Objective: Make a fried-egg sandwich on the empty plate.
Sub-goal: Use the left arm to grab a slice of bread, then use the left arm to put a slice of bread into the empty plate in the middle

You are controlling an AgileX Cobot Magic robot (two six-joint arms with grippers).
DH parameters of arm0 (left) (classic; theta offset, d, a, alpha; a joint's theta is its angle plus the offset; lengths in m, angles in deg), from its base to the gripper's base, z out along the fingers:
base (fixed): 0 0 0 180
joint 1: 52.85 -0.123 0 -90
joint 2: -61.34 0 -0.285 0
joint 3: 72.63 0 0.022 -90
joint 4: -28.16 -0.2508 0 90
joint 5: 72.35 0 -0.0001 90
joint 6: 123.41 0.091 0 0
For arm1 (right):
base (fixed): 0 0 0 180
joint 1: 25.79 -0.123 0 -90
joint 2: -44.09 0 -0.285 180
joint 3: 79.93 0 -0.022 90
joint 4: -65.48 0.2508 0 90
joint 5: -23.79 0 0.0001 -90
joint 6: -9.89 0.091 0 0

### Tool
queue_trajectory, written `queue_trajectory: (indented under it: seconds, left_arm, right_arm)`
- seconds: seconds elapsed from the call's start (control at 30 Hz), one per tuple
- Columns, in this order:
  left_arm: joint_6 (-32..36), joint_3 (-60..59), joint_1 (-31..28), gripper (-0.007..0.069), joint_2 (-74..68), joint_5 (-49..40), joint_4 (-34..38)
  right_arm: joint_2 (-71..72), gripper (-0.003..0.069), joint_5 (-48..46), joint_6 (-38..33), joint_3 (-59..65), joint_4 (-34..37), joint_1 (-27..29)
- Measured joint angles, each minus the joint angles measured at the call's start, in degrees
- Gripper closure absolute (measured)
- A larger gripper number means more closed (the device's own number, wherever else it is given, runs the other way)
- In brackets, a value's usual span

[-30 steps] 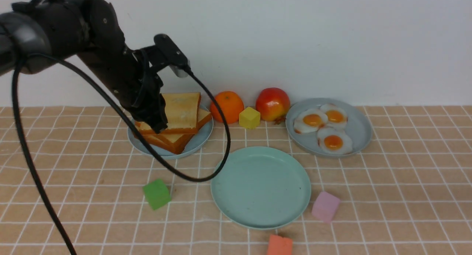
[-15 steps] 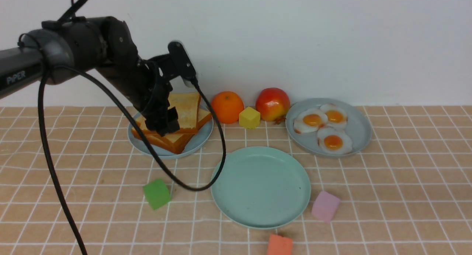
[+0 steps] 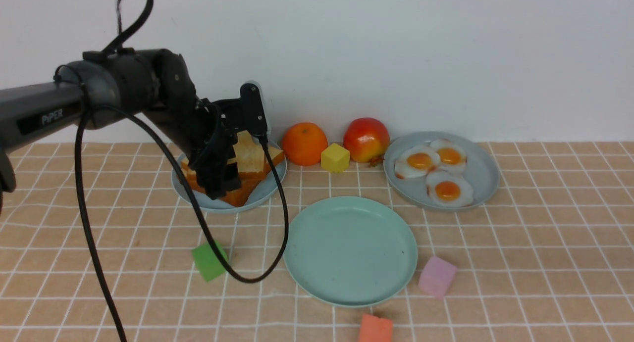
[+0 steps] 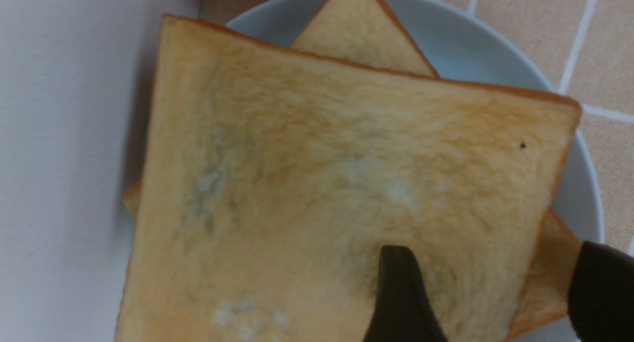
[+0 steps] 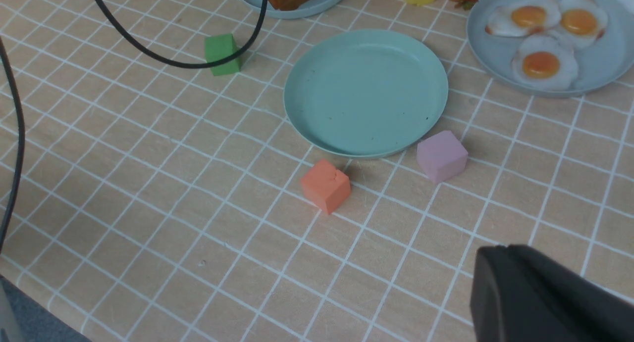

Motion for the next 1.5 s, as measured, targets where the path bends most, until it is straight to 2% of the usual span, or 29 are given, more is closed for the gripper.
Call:
queue_trajectory:
  seconds: [0.13,0.2,0.23,0.3,0.43,0.57,0.7,0.73,0.77,0.8,0.87,0.93,0.97,1.0,1.07,1.17,1.23,1.5]
  left_arm:
    - [0.00,0.12,0.00,0.0248,-0.06,0.28,-0.58]
    - [0.00,0.18,0.00,0.0341,-0.06,0.65,-1.00]
    - [0.00,0.18,0.00,0.0349,-0.06,0.65,-1.00]
    - [0.00,0.18,0.00,0.0455,-0.06,0.45,-1.00]
    - [0.00,0.18,0.00,0.0554,-0.06,0.46,-1.00]
    - [-0.58,0.25,0.00,0.0555,0.41,0.29,-0.81]
    - [-5.17,0.25,0.49,0.0555,2.84,-1.12,-0.65]
    - [-10.47,0.25,1.63,0.0555,4.87,-2.76,-0.91]
    - [-10.47,0.25,1.82,0.0555,5.14,-2.94,-0.91]
    - [-18.41,0.25,4.27,0.0555,7.72,-4.71,-1.18]
    - [-22.73,0.16,6.60,0.0555,9.34,-5.68,-1.39]
    - [-33.24,-0.18,12.62,0.0555,11.64,-7.12,-3.19]
    - [-36.75,-0.36,15.38,0.0555,11.85,-7.39,-4.13]
    - [-37.38,-0.42,15.93,0.0555,11.91,-7.46,-4.61]
    - [-44.47,-0.79,23.24,0.0555,10.77,-8.08,-8.39]
    - [-47.70,-0.87,27.27,0.0555,8.69,-8.00,-12.13]
    - [-50.67,-1.08,30.75,0.0555,5.03,-7.54,-17.46]
    - [-53.49,-1.27,32.75,0.0555,-1.47,-4.33,-20.58]
  right_arm:
    - [0.00,0.0653,0.00,0.00,0.00,0.05,0.00]
    - [0.00,0.0651,0.00,0.00,0.00,0.16,0.00]
    - [0.00,0.0651,0.00,0.00,0.00,0.16,0.00]
    - [0.00,0.0648,0.00,0.00,0.00,0.16,0.00]
    - [0.00,0.0647,0.00,0.00,0.00,0.16,0.00]
    - [0.00,0.0645,0.00,0.00,0.00,0.38,0.00]
    - [0.00,0.0640,0.00,0.00,0.00,0.90,0.00]
    - [0.00,0.0638,0.00,0.00,0.00,1.02,0.00]
    - [0.00,0.0638,0.00,0.00,0.00,1.08,0.00]
    - [0.00,0.0637,0.00,0.00,0.00,1.23,0.00]
    - [0.00,0.0637,0.00,0.00,0.00,1.28,0.00]
    - [0.00,0.0636,0.00,0.00,0.00,1.23,0.00]
    - [0.00,0.0636,0.00,0.00,0.00,1.23,0.00]
    - [0.00,0.0636,0.00,0.00,0.00,1.23,0.00]
    - [0.00,0.0636,0.00,-0.04,0.00,1.04,0.00]
    - [0.00,0.0636,0.00,-0.04,0.00,0.99,0.00]
    - [0.00,0.0636,-0.11,-0.04,0.00,0.99,0.00]
    - [0.00,0.0636,-0.62,-0.18,0.00,0.82,0.00]
